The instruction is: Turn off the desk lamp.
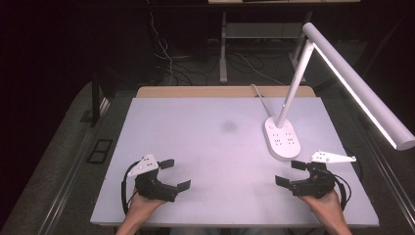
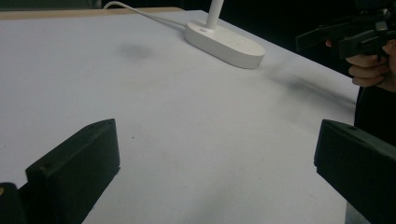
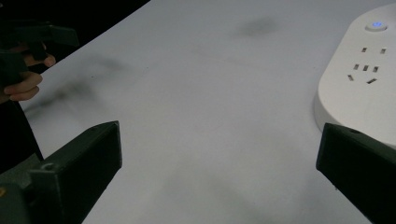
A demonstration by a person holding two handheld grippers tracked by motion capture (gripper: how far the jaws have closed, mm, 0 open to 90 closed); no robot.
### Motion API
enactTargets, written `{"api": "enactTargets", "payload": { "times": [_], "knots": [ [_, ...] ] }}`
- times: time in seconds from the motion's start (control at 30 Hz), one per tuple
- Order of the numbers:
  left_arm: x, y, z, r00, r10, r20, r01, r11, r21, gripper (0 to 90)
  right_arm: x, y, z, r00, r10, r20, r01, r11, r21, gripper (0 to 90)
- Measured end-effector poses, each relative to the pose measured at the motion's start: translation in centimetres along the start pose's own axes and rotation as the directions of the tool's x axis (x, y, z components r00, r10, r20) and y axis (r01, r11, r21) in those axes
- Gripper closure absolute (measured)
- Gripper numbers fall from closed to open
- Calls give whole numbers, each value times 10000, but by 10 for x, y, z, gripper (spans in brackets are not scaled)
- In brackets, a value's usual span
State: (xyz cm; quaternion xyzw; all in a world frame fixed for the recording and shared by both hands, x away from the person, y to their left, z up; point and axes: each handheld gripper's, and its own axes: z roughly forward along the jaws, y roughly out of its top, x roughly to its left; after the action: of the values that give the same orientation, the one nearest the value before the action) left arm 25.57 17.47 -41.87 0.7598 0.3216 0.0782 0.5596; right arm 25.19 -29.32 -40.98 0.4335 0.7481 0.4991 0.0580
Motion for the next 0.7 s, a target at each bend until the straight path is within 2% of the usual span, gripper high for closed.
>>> {"api": "enactTargets", "payload": {
  "times": [0.47, 0.7],
  "knots": [
    [-1, -1, 0, 10000, -28, -36, 28, 10000, -1, 0, 2, 0, 3, 9996, 13, -276, -5, 9996, 294, 2],
    [0, -2, -3, 10000, -17, -78, 17, 10000, 21, 0, 2, 1, 3, 9998, 69, -212, -61, 9993, 373, 3]
  ]
}}
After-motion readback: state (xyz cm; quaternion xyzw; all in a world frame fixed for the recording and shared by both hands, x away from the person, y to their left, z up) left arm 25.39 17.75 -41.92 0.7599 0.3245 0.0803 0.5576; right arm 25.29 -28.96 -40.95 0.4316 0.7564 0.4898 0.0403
